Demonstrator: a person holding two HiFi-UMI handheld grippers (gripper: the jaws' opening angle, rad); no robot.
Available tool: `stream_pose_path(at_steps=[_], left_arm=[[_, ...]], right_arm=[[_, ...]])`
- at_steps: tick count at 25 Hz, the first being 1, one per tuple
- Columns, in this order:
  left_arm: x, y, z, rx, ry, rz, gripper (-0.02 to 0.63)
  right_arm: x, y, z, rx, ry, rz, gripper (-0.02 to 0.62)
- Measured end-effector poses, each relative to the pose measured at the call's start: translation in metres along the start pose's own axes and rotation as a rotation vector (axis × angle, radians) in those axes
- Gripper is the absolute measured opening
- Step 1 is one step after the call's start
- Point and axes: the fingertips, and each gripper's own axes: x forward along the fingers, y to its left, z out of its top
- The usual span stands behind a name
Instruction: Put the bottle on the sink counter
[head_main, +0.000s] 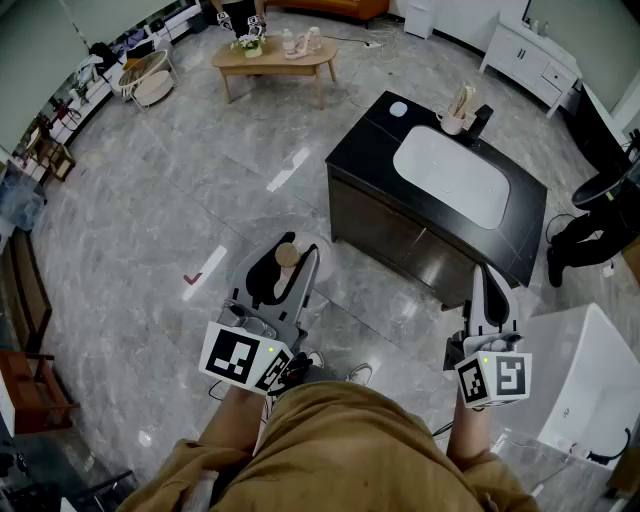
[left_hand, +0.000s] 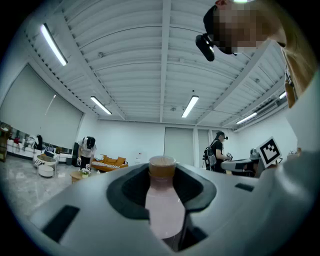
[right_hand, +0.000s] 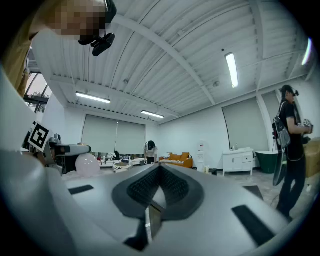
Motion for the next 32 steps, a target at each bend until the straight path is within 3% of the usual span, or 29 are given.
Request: stream_pose_path(at_steps=[7,32], left_arm=[[-0.002,-0.005,0.004,-0.008,-0.002,-0.03,0.132],[0.022,-0.029,-0.003,0.001,0.0,0.007,0.132]], right_arm=[[-0.001,0.003,0.001,0.008,0.009,0.001,0.002],[0.0,-0.028,-0.013,0.003,0.017,0.076,0.003]])
